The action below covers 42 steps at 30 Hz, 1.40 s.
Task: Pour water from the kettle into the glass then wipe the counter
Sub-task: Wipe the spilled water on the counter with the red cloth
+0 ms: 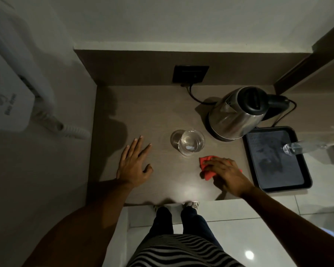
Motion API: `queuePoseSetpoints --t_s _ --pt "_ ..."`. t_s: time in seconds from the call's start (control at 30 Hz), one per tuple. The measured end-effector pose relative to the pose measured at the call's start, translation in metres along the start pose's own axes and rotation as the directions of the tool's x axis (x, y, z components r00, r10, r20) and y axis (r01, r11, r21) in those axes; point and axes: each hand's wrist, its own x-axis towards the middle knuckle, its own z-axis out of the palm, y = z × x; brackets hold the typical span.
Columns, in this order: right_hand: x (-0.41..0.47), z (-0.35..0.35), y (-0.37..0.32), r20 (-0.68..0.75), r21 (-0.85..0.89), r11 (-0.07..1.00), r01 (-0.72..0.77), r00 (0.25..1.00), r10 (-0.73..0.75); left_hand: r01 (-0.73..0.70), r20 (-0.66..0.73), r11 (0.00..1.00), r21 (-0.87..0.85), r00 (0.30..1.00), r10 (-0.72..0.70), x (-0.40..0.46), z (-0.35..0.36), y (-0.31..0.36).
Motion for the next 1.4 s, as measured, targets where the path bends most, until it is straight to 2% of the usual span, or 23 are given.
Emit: queuePoseSetpoints --t_s 0.1,0.2,0.3,0.4,0.5,0.57,0.7,0.87,1.1,1.27,1.4 --pt "0.010 -0.003 0.008 -0.109 0.149 0.981 -0.125 0.984 0.142 0.003 -0.004 1.000 0.003 1.000 -0.003 -0.001 0.000 0.001" --pt "0.014 0.006 0.002 -0.226 0.272 0.926 -0.261 0.918 0.325 0.003 -0.005 1.000 0.018 1.000 -0.003 -0.001 0.000 0.001" --pt "0.012 0.022 -0.012 -0.243 0.206 0.871 -0.446 0.839 0.487 0.005 0.006 1.000 0.018 1.000 -0.005 0.000 -0.001 0.001" --pt "0.021 0.033 -0.027 -0.243 0.193 0.804 -0.563 0.766 0.595 0.007 0.022 1.000 0.025 1.000 -0.008 0.001 0.000 0.002" --pt "0.036 0.036 -0.044 -0.280 0.237 0.738 -0.632 0.683 0.675 0.010 0.040 0.999 0.048 0.999 -0.012 0.001 -0.001 0.003" --pt "0.040 0.041 -0.056 -0.308 0.256 0.723 -0.641 0.655 0.690 0.012 0.049 0.998 0.059 0.999 -0.015 0.001 -0.002 0.003" --pt "0.039 0.054 -0.079 -0.322 0.240 0.765 -0.598 0.695 0.643 0.013 0.029 0.998 0.064 0.999 -0.015 0.001 -0.001 0.004" --pt "0.038 0.067 -0.103 -0.254 0.211 0.822 -0.529 0.782 0.569 0.017 0.032 0.997 0.080 0.999 -0.020 0.002 -0.001 0.004" --pt "0.052 0.066 -0.134 -0.154 0.148 0.949 -0.278 0.941 0.300 0.027 0.048 0.997 0.076 0.998 -0.031 0.003 -0.004 0.007" --pt "0.084 0.058 -0.146 -0.177 0.298 0.931 -0.209 0.947 0.269 0.023 0.065 0.999 0.049 0.998 -0.026 0.003 -0.006 0.007" --pt "0.090 0.065 -0.152 -0.187 0.193 0.964 -0.185 0.957 0.221 0.018 0.069 0.998 0.059 0.997 -0.022 0.003 -0.005 0.006"
